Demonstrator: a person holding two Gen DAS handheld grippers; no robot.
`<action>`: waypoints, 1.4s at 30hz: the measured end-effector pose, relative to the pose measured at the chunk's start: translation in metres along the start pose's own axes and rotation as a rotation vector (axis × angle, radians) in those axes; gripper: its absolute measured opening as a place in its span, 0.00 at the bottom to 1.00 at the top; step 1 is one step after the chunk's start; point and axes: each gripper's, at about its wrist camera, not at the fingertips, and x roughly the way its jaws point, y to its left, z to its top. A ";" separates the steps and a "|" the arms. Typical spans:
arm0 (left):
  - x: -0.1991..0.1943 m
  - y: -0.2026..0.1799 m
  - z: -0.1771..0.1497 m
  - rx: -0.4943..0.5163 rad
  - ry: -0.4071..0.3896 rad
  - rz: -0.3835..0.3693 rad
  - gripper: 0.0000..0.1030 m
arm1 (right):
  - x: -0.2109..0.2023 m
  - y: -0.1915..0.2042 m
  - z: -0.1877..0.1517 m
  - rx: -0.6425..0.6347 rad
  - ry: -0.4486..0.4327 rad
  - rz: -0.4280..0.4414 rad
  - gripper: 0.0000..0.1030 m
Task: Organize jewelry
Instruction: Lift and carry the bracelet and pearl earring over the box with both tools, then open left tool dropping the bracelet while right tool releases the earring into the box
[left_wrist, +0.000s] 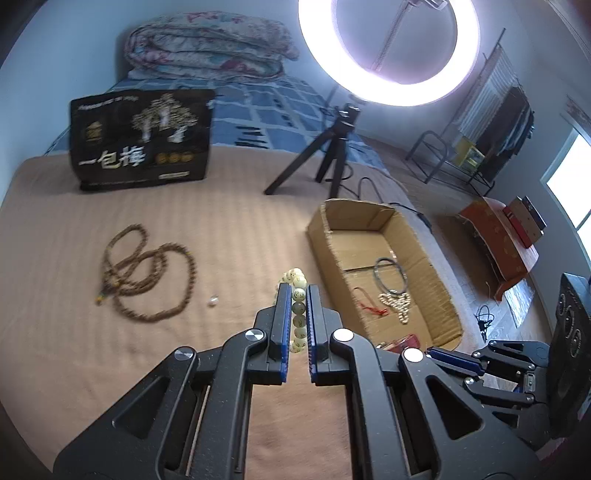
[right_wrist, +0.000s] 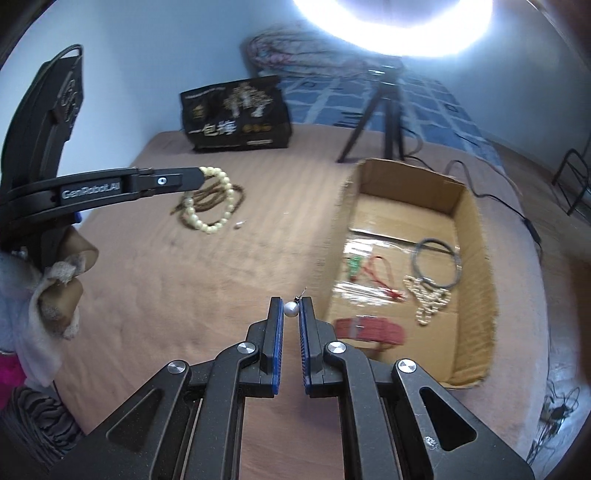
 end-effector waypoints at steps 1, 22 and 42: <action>0.003 -0.006 0.002 0.008 0.000 -0.002 0.05 | -0.001 -0.007 -0.001 0.011 0.000 -0.010 0.07; 0.065 -0.078 0.029 0.104 0.017 -0.041 0.05 | -0.002 -0.082 -0.015 0.106 0.021 -0.087 0.07; 0.119 -0.099 0.034 0.146 0.058 -0.006 0.05 | 0.018 -0.098 -0.009 0.124 0.047 -0.112 0.07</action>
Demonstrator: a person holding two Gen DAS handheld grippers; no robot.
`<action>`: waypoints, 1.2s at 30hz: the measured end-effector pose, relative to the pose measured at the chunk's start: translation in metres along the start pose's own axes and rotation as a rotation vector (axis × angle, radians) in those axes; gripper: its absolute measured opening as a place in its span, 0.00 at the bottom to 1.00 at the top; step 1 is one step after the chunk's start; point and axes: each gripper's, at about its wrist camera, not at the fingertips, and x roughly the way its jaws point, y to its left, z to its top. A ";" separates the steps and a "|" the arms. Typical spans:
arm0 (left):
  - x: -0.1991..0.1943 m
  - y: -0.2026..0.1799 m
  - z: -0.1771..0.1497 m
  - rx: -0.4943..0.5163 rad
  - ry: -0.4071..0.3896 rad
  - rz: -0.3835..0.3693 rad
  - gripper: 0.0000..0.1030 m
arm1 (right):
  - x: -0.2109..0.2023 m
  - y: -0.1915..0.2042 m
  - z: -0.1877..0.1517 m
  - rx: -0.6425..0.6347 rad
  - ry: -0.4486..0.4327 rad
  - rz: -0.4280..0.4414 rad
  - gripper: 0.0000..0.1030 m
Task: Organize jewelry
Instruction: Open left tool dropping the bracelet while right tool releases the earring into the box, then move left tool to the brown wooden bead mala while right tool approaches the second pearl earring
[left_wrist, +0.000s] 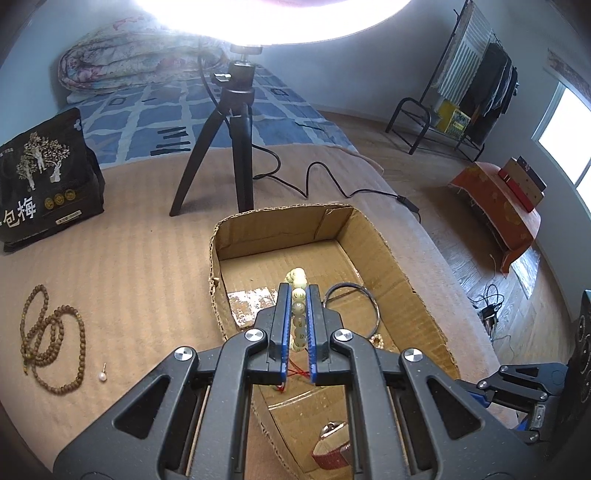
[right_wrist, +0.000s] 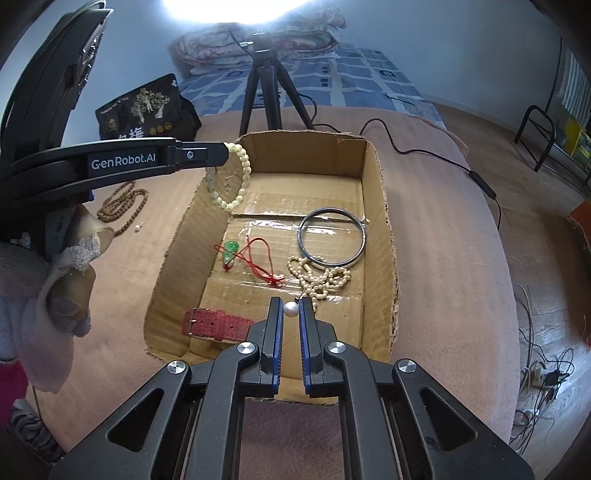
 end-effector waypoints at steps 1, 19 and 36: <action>0.002 0.000 0.000 0.002 0.002 0.003 0.05 | 0.001 -0.001 0.000 0.002 0.001 -0.001 0.07; 0.007 -0.006 0.002 0.014 0.011 0.007 0.05 | 0.005 -0.003 0.003 0.002 0.005 0.000 0.07; -0.004 0.003 -0.002 -0.005 0.010 0.031 0.34 | -0.001 0.006 0.001 0.001 -0.022 -0.019 0.57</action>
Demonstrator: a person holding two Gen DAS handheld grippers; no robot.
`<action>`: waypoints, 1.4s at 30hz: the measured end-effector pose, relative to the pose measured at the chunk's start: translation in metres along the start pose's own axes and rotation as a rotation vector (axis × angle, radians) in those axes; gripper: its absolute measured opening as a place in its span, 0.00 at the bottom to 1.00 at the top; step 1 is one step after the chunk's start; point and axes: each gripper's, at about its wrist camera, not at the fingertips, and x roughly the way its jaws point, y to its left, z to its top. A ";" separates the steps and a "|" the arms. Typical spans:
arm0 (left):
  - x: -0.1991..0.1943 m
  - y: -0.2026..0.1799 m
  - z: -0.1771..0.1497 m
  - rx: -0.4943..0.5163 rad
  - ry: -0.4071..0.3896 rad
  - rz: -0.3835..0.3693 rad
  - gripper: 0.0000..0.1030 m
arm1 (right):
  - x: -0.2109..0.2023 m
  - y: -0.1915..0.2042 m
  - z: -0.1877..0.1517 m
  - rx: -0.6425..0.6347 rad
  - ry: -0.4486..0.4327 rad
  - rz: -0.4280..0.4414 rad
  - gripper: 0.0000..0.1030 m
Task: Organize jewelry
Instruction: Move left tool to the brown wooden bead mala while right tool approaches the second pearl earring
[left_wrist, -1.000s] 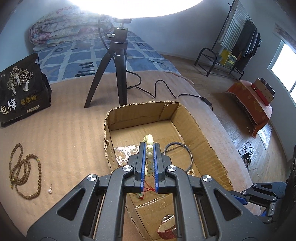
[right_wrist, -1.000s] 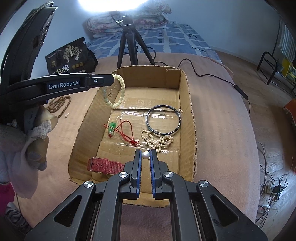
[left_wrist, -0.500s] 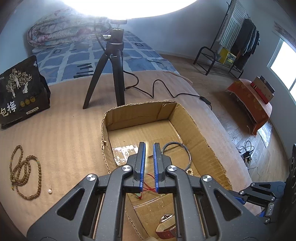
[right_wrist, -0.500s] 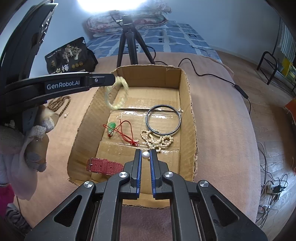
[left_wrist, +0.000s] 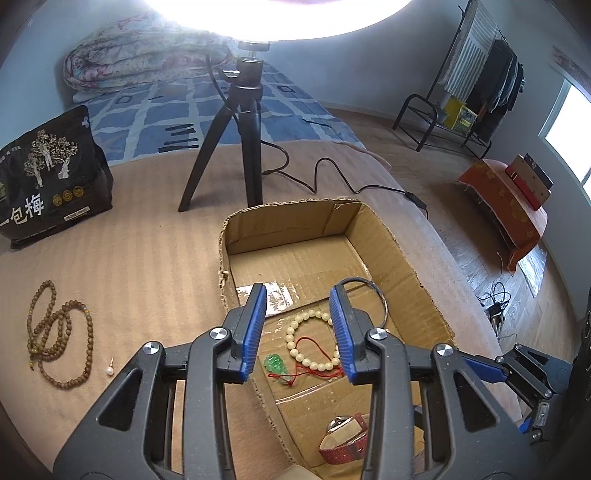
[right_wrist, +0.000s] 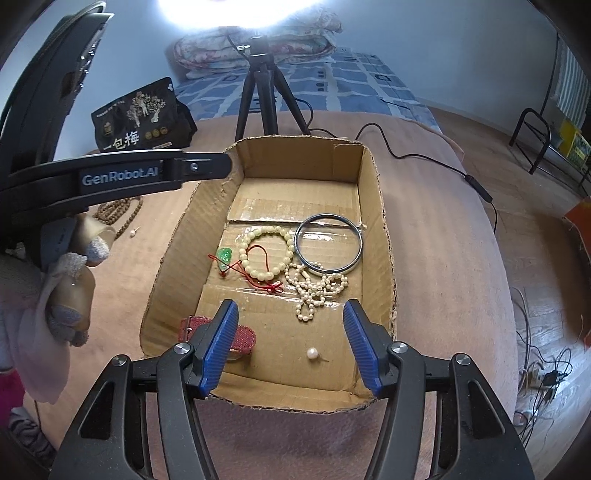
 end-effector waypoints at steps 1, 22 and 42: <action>-0.001 0.001 0.000 -0.001 0.000 0.001 0.34 | -0.001 0.000 0.000 0.001 -0.002 0.000 0.57; -0.052 0.061 -0.010 0.003 -0.030 0.076 0.34 | -0.011 0.042 0.013 -0.004 -0.045 0.055 0.58; -0.083 0.201 -0.042 -0.205 0.026 0.160 0.34 | 0.009 0.119 0.042 -0.048 -0.008 0.170 0.58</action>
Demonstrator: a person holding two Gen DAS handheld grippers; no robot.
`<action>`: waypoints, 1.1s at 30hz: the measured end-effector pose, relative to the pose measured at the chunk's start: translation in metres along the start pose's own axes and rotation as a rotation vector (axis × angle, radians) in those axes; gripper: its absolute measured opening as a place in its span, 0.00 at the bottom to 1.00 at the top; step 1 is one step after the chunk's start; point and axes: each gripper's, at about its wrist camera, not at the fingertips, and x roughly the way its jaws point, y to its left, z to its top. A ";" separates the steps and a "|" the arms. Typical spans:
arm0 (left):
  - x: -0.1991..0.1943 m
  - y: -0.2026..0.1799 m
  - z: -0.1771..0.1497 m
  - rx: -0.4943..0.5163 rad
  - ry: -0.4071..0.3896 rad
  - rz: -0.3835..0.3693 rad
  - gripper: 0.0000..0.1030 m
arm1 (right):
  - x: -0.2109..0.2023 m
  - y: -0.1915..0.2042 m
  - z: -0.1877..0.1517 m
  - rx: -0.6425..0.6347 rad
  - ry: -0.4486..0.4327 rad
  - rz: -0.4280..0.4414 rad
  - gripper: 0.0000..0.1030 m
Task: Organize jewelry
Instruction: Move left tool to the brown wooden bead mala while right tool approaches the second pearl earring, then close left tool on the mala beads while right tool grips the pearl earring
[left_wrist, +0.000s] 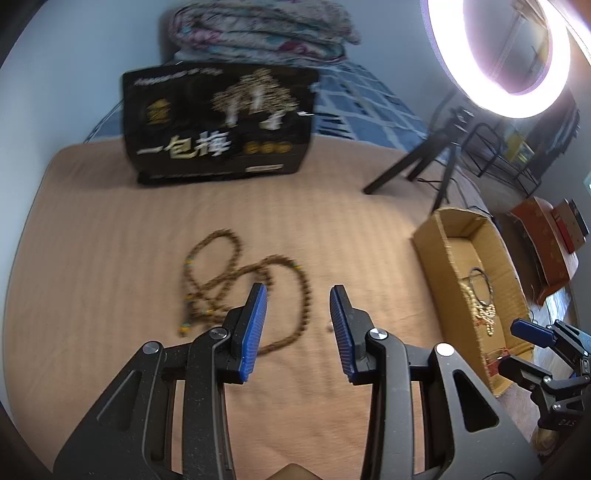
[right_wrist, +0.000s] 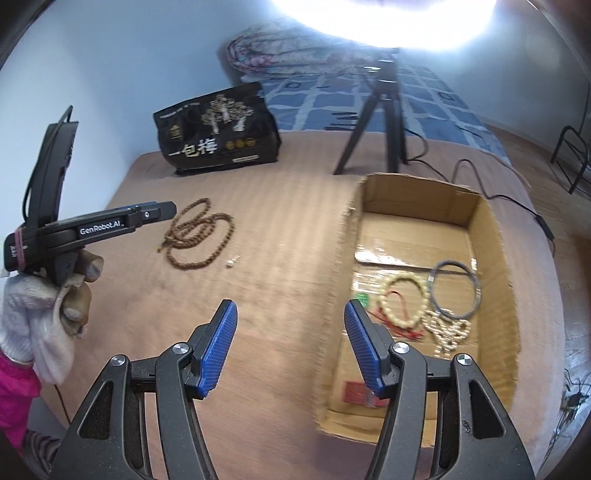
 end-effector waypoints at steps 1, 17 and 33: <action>0.000 0.008 0.000 -0.014 0.004 0.003 0.34 | 0.002 0.004 0.002 0.002 0.005 0.007 0.58; 0.035 0.081 -0.007 -0.194 0.101 0.024 0.34 | 0.069 0.039 0.020 0.079 0.142 0.079 0.58; 0.069 0.094 -0.005 -0.237 0.166 0.009 0.34 | 0.111 0.049 0.033 0.080 0.198 0.057 0.58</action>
